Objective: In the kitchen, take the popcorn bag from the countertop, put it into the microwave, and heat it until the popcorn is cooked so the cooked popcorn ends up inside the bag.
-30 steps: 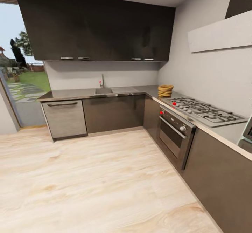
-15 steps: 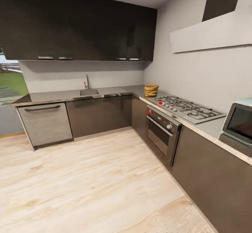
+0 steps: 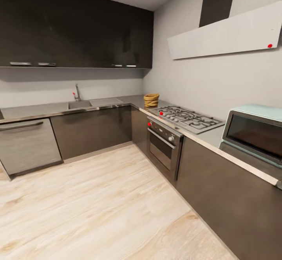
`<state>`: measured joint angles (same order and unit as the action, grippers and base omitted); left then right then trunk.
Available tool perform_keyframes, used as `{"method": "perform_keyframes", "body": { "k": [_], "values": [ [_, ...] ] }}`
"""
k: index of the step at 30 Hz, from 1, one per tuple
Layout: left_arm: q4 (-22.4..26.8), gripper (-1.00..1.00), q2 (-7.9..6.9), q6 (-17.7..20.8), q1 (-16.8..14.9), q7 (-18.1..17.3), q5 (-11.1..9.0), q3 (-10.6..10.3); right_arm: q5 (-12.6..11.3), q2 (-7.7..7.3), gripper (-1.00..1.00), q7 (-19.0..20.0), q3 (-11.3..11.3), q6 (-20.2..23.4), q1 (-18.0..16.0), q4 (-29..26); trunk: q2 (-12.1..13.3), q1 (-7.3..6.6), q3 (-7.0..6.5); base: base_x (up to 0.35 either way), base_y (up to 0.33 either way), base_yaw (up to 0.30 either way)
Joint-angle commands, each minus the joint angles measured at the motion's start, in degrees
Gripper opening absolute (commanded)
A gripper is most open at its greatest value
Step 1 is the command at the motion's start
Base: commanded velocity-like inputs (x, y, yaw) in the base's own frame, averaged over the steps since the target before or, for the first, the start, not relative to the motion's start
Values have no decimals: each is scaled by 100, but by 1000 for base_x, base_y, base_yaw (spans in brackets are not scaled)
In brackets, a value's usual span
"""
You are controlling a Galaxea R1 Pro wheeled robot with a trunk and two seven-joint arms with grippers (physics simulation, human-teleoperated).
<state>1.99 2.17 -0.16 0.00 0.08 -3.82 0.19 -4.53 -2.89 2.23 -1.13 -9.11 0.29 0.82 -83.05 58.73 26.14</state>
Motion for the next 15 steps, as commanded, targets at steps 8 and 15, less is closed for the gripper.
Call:
{"method": "perform_keyframes", "body": {
  "k": [8, 15],
  "values": [
    [5, 100, 1, -2, 0, 1, -40, -1, -41, -1, 100, 23, -2, -30, -3, 9, -2, 0, 4, 0, 0, -288],
    [4, 100, -2, -5, 0, 1, -40, -1, 28, -5, 100, 25, 14, -9, -3, 8, -2, 0, 4, 15, 6, -50]
  ]
}}
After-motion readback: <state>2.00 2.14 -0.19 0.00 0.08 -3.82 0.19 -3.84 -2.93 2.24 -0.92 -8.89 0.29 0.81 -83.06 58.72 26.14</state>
